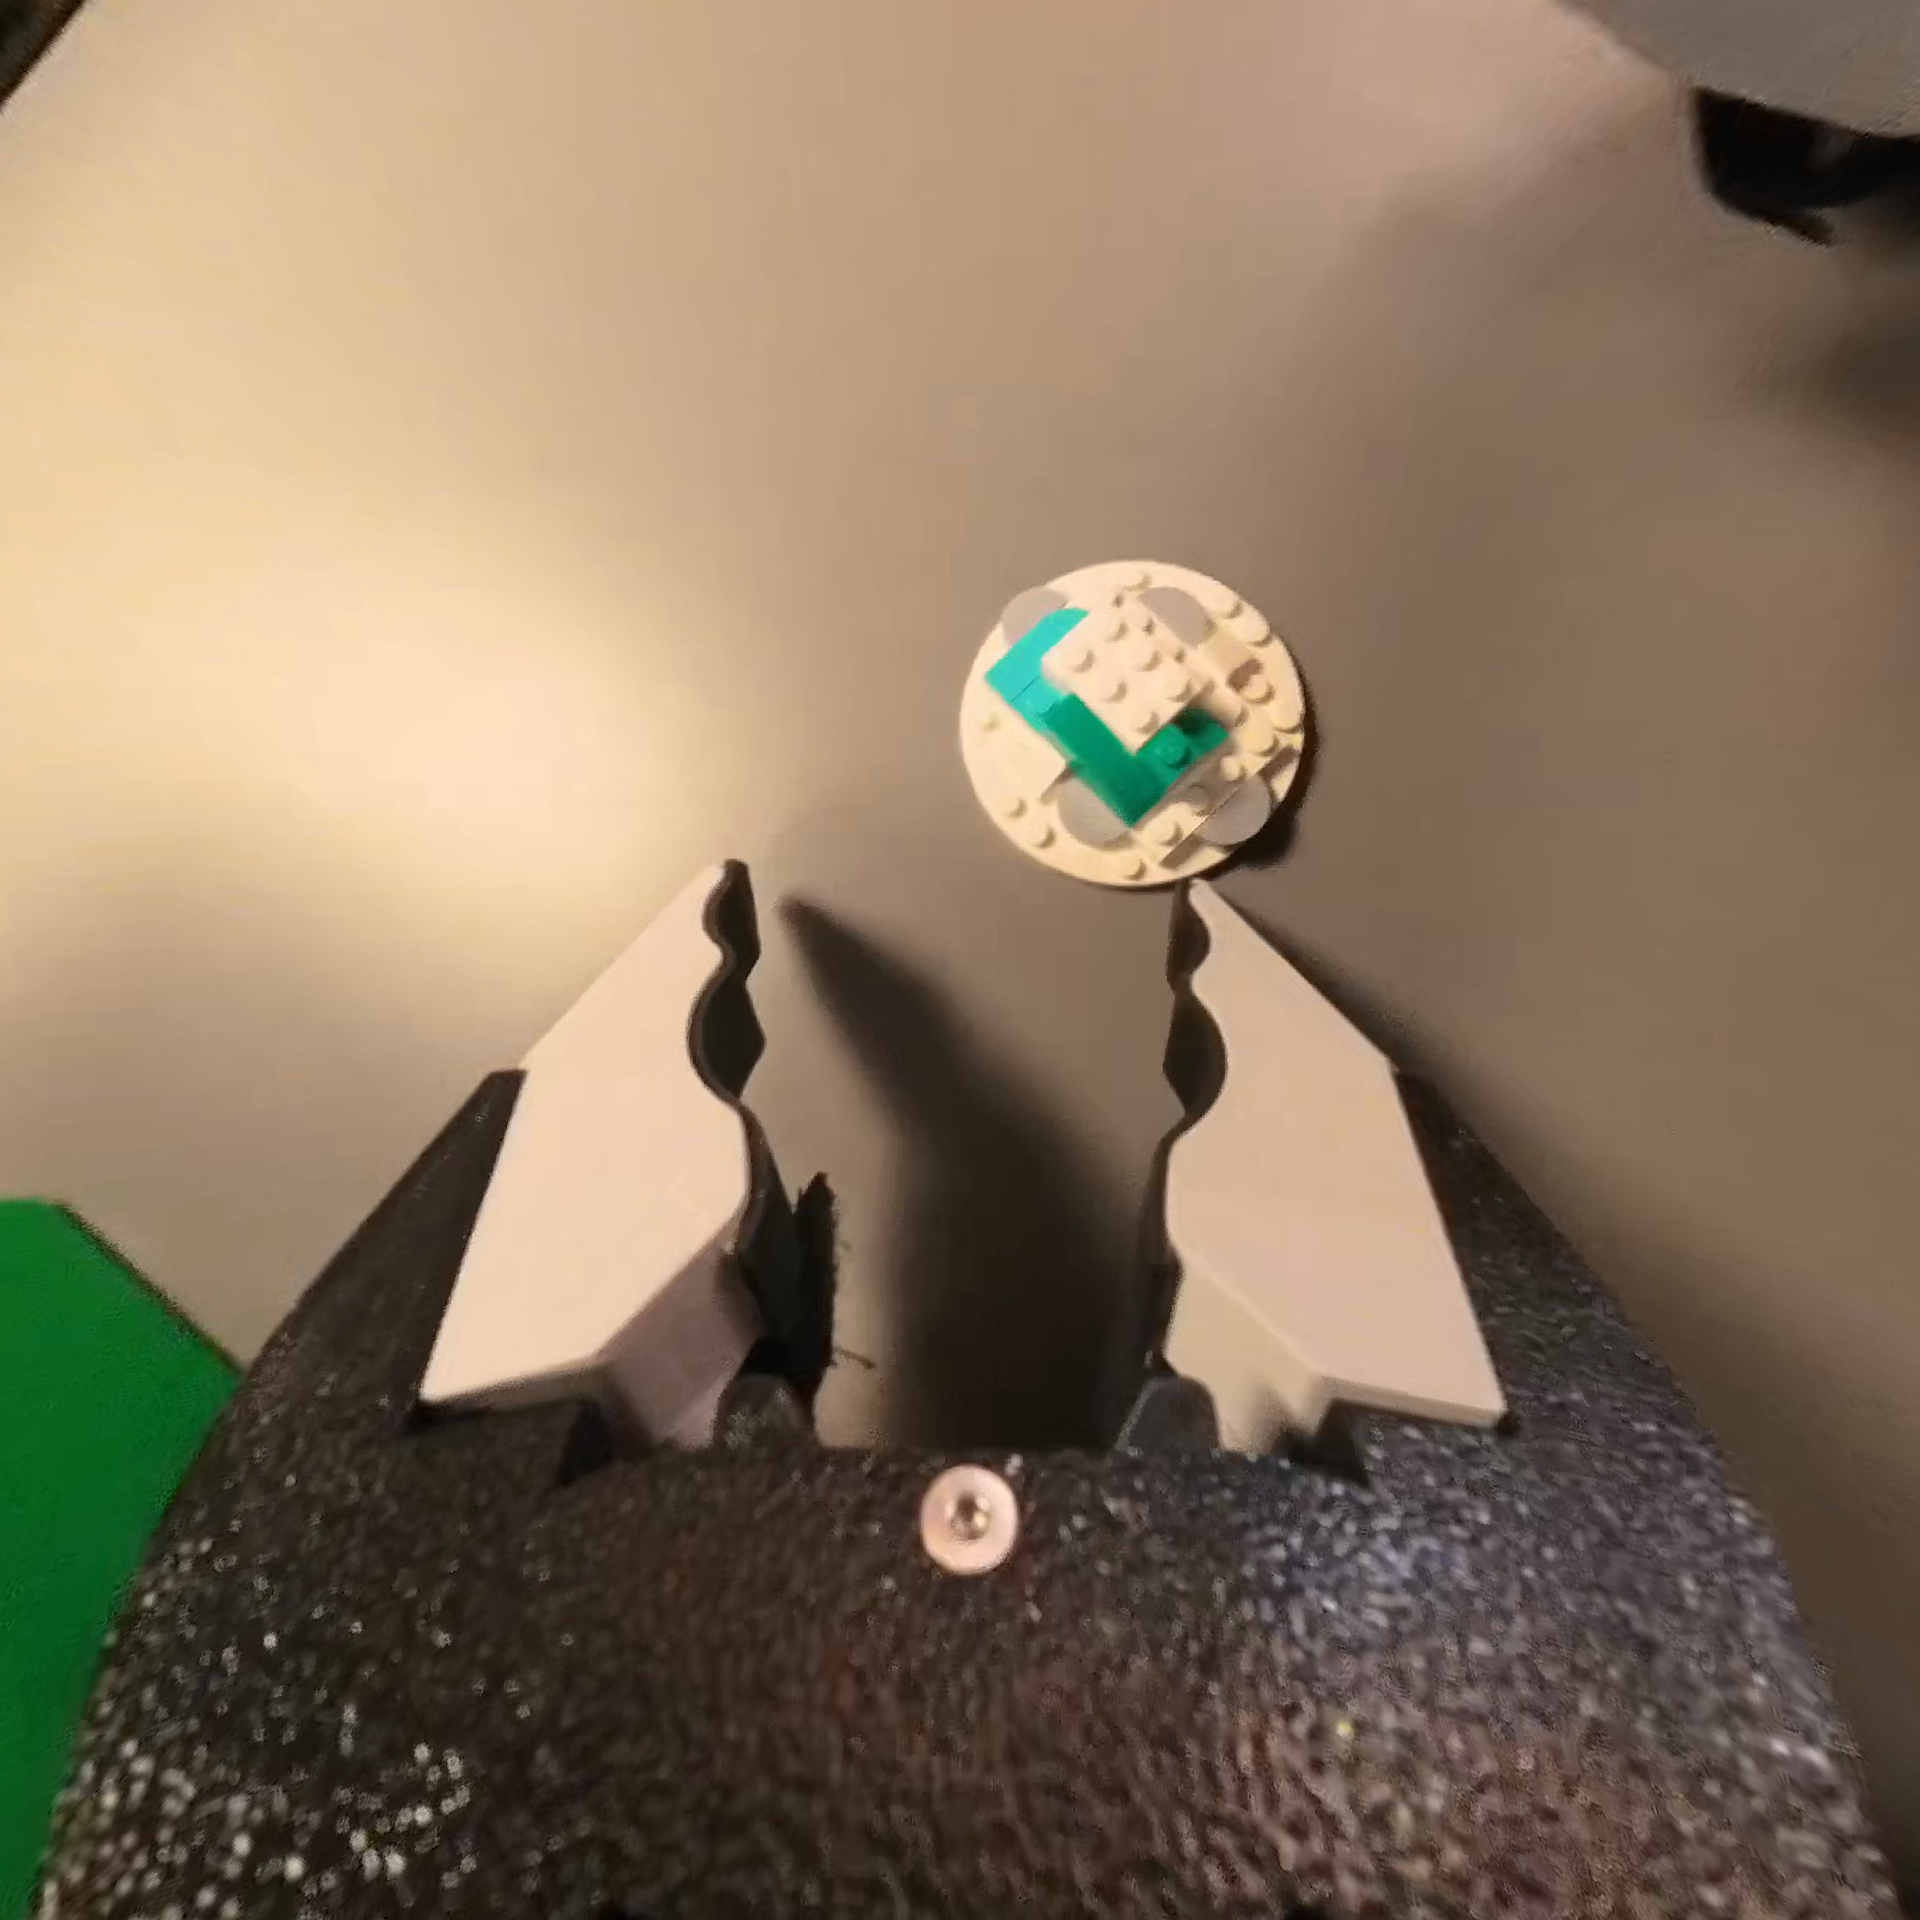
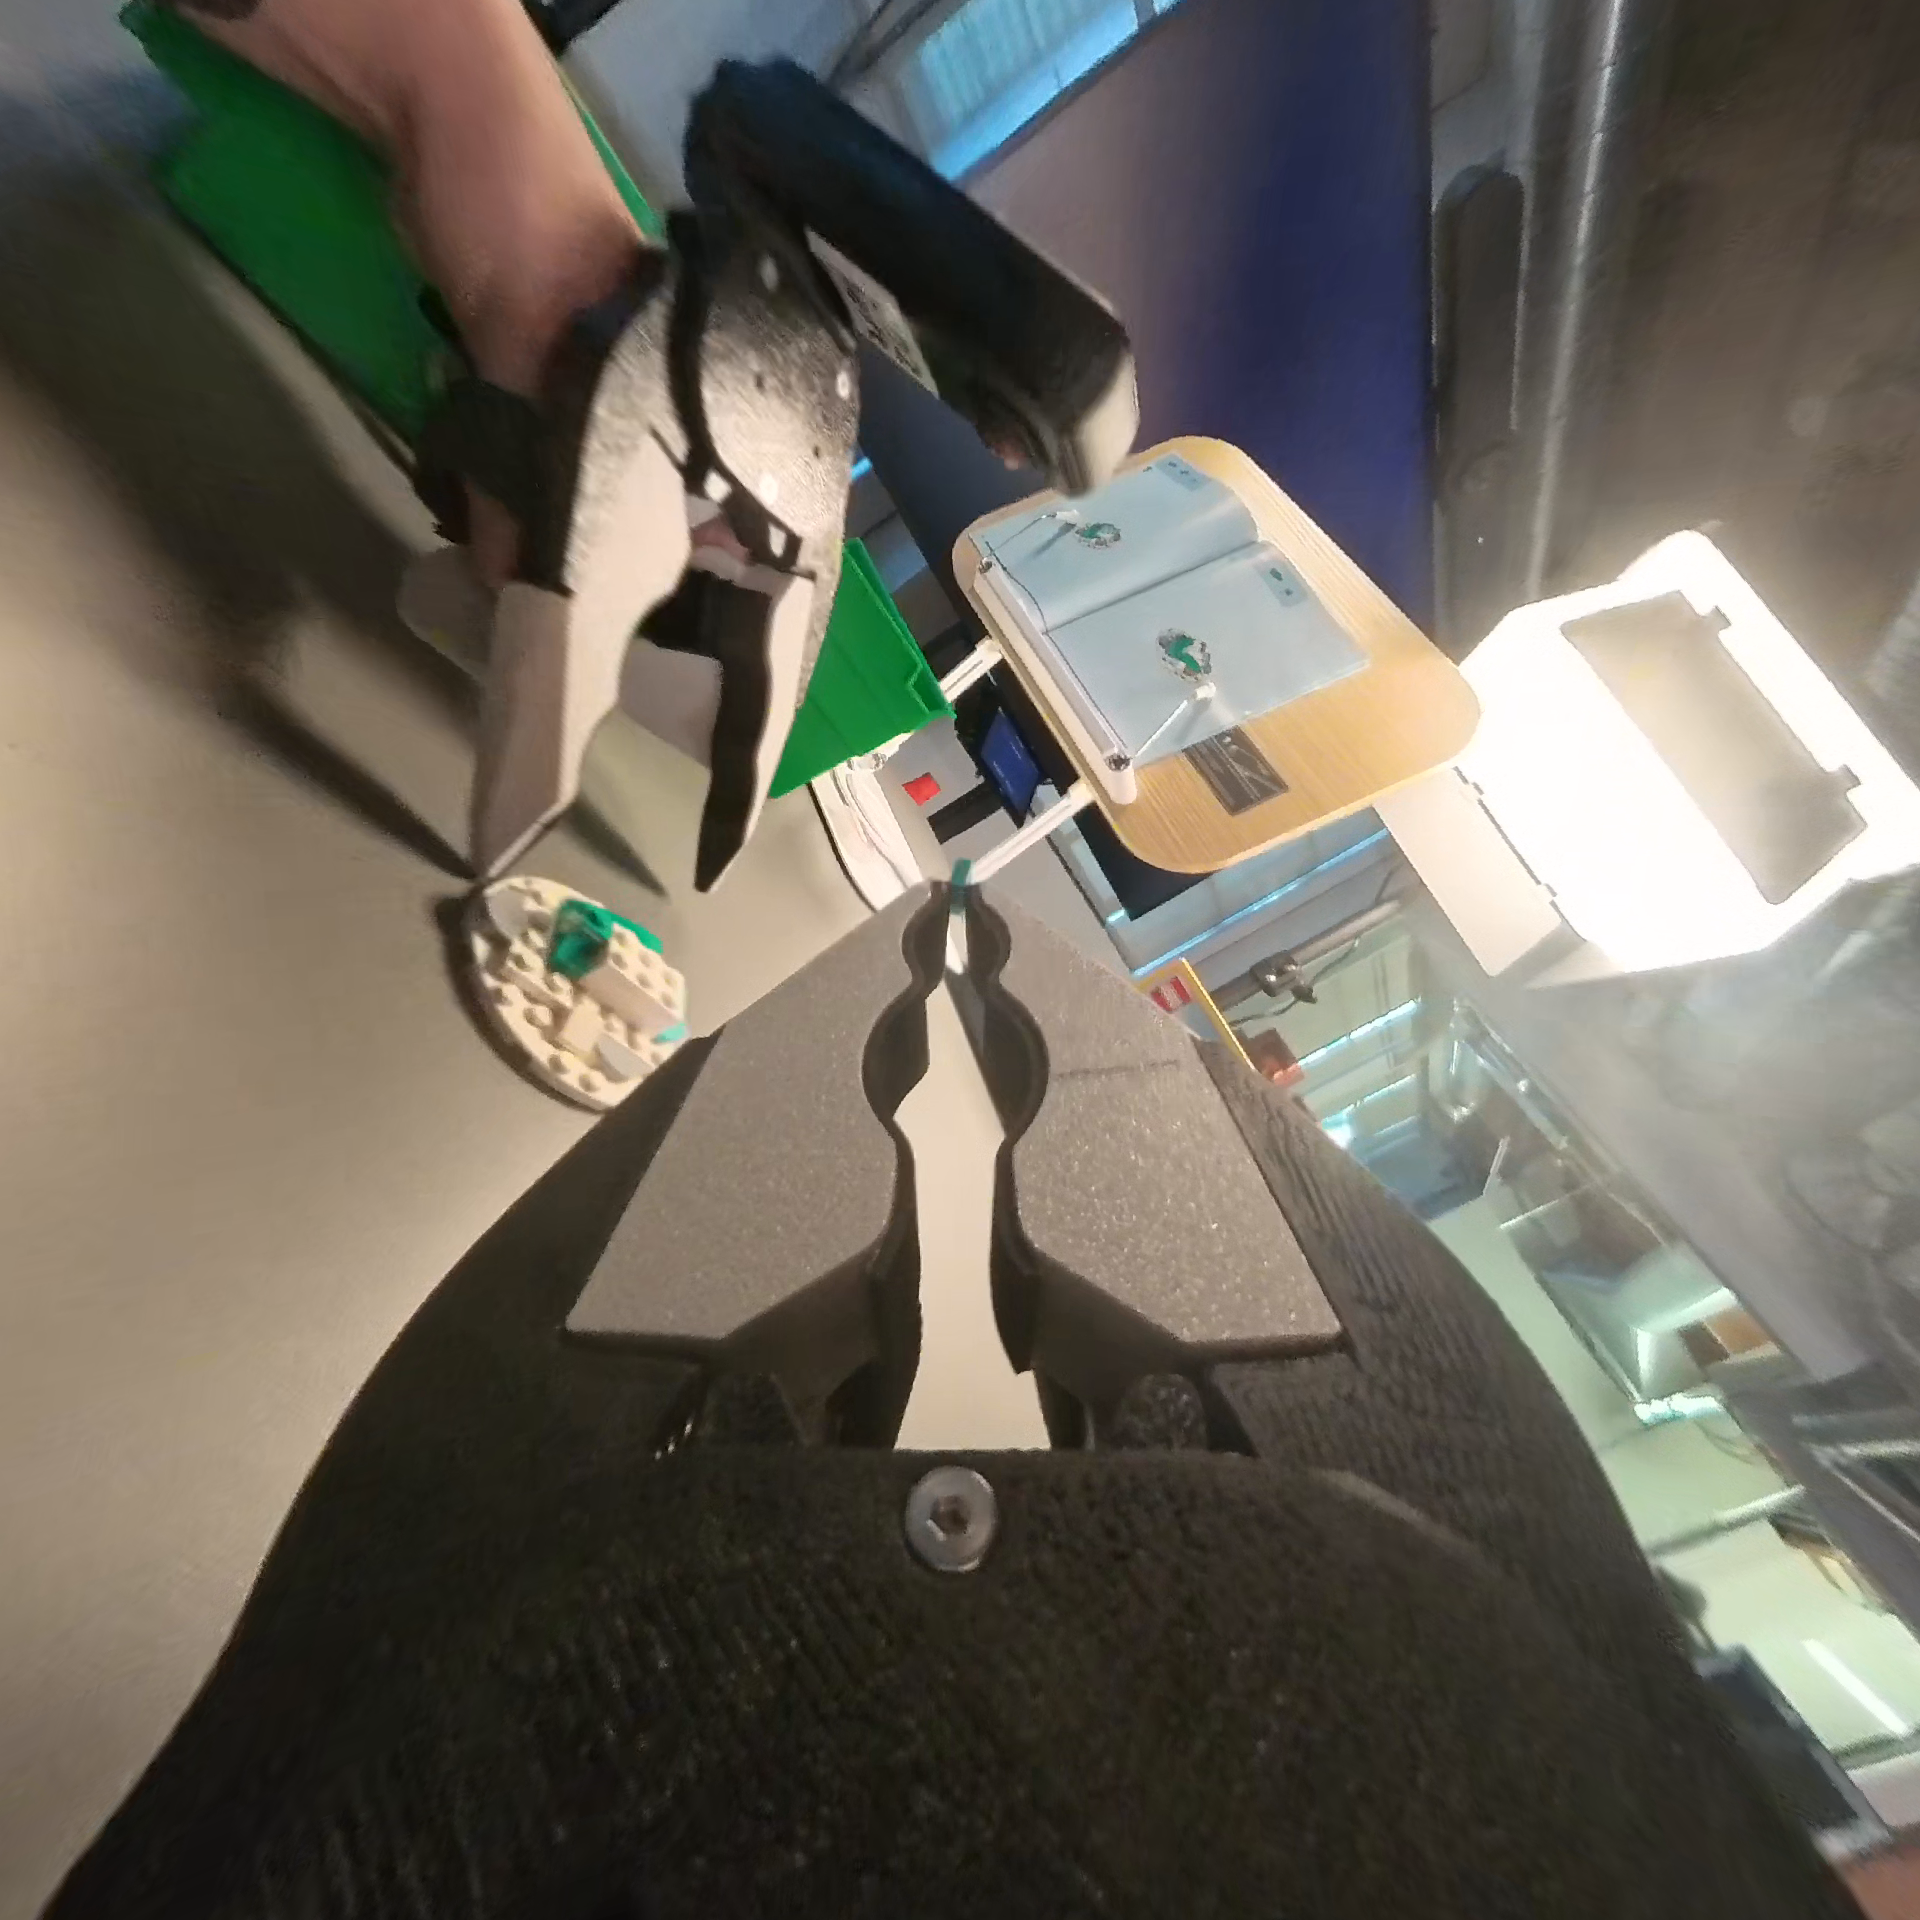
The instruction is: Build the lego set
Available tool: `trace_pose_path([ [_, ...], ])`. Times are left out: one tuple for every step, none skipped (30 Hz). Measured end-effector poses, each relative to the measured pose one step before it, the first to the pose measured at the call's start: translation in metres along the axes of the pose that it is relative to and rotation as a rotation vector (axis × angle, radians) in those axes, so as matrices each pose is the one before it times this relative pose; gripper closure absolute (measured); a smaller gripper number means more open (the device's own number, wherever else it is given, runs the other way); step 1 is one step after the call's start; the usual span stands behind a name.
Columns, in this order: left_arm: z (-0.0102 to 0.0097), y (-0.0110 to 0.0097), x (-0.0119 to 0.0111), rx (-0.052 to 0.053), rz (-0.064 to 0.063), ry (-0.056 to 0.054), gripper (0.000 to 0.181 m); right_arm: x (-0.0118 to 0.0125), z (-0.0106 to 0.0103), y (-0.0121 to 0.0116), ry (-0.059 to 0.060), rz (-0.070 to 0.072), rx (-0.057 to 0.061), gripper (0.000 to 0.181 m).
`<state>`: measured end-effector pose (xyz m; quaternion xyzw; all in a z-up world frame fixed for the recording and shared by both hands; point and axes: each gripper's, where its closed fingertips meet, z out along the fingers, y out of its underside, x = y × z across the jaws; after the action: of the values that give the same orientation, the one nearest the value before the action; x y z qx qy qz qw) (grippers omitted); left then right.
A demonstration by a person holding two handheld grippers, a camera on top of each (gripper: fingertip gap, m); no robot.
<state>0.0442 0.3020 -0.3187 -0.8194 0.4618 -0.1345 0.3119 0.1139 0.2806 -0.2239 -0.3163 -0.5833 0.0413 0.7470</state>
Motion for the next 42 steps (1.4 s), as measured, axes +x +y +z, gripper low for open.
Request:
trace_pose_path([
  [-0.00117,0.00125,-0.00488,0.0043,-0.0199,-0.0283,0.105,-0.00269,-0.00037,-0.00223,-0.0118,-0.0143,0.0123,0.181],
  [-0.00261,0.00069,-0.00184,0.0088,-0.0121,-0.0211,0.105,-0.00348,-0.00021,-0.00188,-0.0159,-0.0145,0.0102,0.181],
  [-0.00327,-0.00154,0.00274,0.0201,0.0024,-0.0038,0.105,-0.00378,-0.00021,-0.00234,-0.0185,-0.0142,0.0127,0.180],
  [-0.00403,-0.00411,0.00736,0.0374,0.0163,0.0123,0.104,-0.00408,-0.00046,-0.00339,-0.0202,-0.0137,0.0187,0.181],
  [-0.00443,-0.00659,0.01072,0.0526,0.0201,0.0225,0.104,-0.00408,-0.00052,-0.00392,-0.0205,-0.0126,0.0205,0.180],
  [-0.00466,-0.00869,0.01459,0.0675,0.0234,0.0393,0.104,-0.00416,-0.00021,-0.00385,-0.0208,-0.0115,0.0193,0.180],
  [-0.00429,-0.00937,0.01544,0.0714,0.0182,0.0420,0.107,-0.00409,0.00004,-0.00373,-0.0199,-0.0129,0.0179,0.180],
  [-0.00377,-0.00894,0.01454,0.0692,0.0126,0.0386,0.110,-0.00388,0.00002,-0.00374,-0.0175,-0.0185,0.0168,0.180],
  [-0.00334,-0.00797,0.01242,0.0624,0.0017,0.0349,0.115,-0.00323,-0.00038,-0.00466,-0.0129,-0.0250,0.0218,0.180],
  [-0.00246,-0.00704,0.00992,0.0548,-0.0131,0.0319,0.120,-0.00270,-0.00058,-0.00589,-0.0094,-0.0324,0.0283,0.180],
  [-0.00199,-0.00622,0.00818,0.0497,-0.0238,0.0341,0.125,-0.00293,-0.00026,-0.00570,-0.0080,-0.0404,0.0269,0.179],
  [-0.00104,-0.00481,0.00798,0.0414,-0.0321,0.0463,0.127,-0.00372,0.00006,-0.00489,-0.0118,-0.0409,0.0236,0.179],
  [-0.00091,-0.00325,0.00708,0.0298,-0.0387,0.0496,0.129,-0.00400,0.00029,-0.00487,-0.0150,-0.0323,0.0242,0.180],
  [-0.00058,-0.00159,0.00666,0.0226,-0.0343,0.0556,0.134,-0.00352,0.00016,-0.00533,-0.0154,-0.0205,0.0281,0.180],
  [-0.00055,-0.00182,0.00555,0.0247,-0.0270,0.0511,0.141,-0.00280,0.00004,-0.00518,-0.0126,-0.0140,0.0273,0.181],
  [-0.00051,-0.00210,0.00203,0.0249,-0.0240,0.0281,0.143,-0.00210,-0.00009,-0.00457,-0.0090,-0.0102,0.0239,0.181],
  [-0.00051,-0.00086,0.00130,0.0131,-0.0178,0.0227,0.148,-0.00144,-0.00016,-0.00429,-0.0066,-0.0045,0.0220,0.181],
  [-0.00051,0.00018,0.00120,0.0033,-0.0110,0.0201,0.150,-0.00033,-0.00041,-0.00415,-0.0015,0.0001,0.0204,0.181],
  [-0.00026,0.00124,-0.00078,-0.0037,-0.0061,0.0050,0.151,0.00112,-0.00055,-0.00347,0.0071,-0.0008,0.0151,0.180],
  [0.00014,0.00258,-0.00083,-0.0125,0.0007,0.0024,0.153,0.00205,-0.00053,-0.00237,0.0130,-0.0021,0.0079,0.179],
  [0.00044,0.00216,-0.00007,-0.0068,0.0035,0.0056,0.153,0.00117,-0.00064,-0.00187,0.0081,0.0053,0.0075,0.179],
  [0.00060,0.00083,0.00137,0.0045,-0.0018,0.0157,0.153,0.00008,-0.00064,-0.00215,0.0003,0.0110,0.0116,0.179],
  [0.00051,-0.00004,0.00204,0.0117,-0.0123,0.0242,0.154,-0.00023,-0.00019,-0.00148,-0.0017,0.0041,0.0084,0.179],
  [0.00061,-0.00051,0.00143,0.0137,-0.0181,0.0205,0.155,-0.00041,0.00001,-0.00079,-0.0016,-0.0005,0.0044,0.179],
  [0.00069,-0.00010,0.00119,0.0096,-0.0140,0.0153,0.156,-0.00002,-0.00012,-0.00085,-0.0003,0.0005,0.0036,0.179],
  [0.00058,0.00076,0.00128,0.0024,-0.0063,0.0126,0.159,0.00051,-0.00013,-0.00063,0.0024,-0.0005,0.0020,0.179],
  [0.00061,0.00116,0.00053,-0.0017,-0.0009,0.0041,0.162,0.00009,-0.00003,-0.00018,0.0011,-0.0028,-0.0005,0.179],
  [0.00057,0.00071,0.00058,-0.0001,0.0022,0.0025,0.165,-0.00051,0.00002,0.00003,-0.0021,-0.0032,-0.0009,0.179],
  [0.00038,0.00044,0.00011,0.0004,0.0018,-0.0008,0.167,-0.00037,-0.00007,0.00001,-0.0008,-0.0025,-0.0009,0.179],
  [0.00042,0.00093,-0.00044,-0.0034,0.0008,-0.0031,0.168,0.00035,0.00004,0.00011,0.0015,-0.0006,-0.0009,0.179],
  [0.00054,0.00133,-0.00047,-0.0074,-0.0002,-0.0020,0.169,0.00026,0.00002,0.00024,0.0013,0.0005,-0.0011,0.178],
  [0.00063,0.00118,-0.00035,-0.0061,0.0005,-0.0015,0.170,-0.00001,-0.00007,0.00061,-0.0001,-0.0006,-0.0021,0.179],
  [0.00026,0.00025,-0.00029,0.0002,0.0012,-0.0015,0.171,-0.00029,0.00004,0.00072,-0.0014,-0.0011,-0.0033,0.179],
  [-0.00010,-0.00028,-0.00045,0.0028,0.0011,-0.0039,0.172,-0.00015,-0.00001,0.00101,-0.0003,-0.0003,-0.0040,0.179],
  [-0.00043,-0.00061,-0.00160,0.0052,0.0004,-0.0108,0.172,0.00034,0.00007,0.00100,0.0012,0.0012,-0.0045,0.180],
  [-0.00078,-0.00067,-0.00224,0.0048,-0.0008,-0.0147,0.170,0.00038,0.00006,0.00121,0.0019,0.0026,-0.0046,0.179],
  [-0.00070,-0.00048,-0.00264,0.0031,-0.0008,-0.0176,0.167,0.00032,0.00018,0.00108,0.0014,0.0022,-0.0044,0.179],
  [-0.00090,-0.00041,-0.00245,0.0026,0.0020,-0.0184,0.165,0.00004,0.00031,0.00125,0.0007,0.0019,-0.0052,0.180],
  [-0.00098,-0.00047,-0.00269,0.0024,0.0050,-0.0210,0.163,0.00012,0.00034,0.00162,0.0014,0.0005,-0.0077,0.180],
  [-0.00098,-0.00074,-0.00207,0.0031,0.0084,-0.0203,0.163,0.00050,0.00040,0.00200,0.0043,-0.0024,-0.0108,0.181],
  [-0.00093,-0.00056,-0.00145,0.0028,0.0092,-0.0166,0.163,0.00073,0.00043,0.00224,0.0052,-0.0038,-0.0119,0.181],
  [-0.00074,-0.00078,-0.00031,0.0041,0.0075,-0.0093,0.164,0.00048,0.00053,0.00233,0.0047,-0.0046,-0.0131,0.181],
])
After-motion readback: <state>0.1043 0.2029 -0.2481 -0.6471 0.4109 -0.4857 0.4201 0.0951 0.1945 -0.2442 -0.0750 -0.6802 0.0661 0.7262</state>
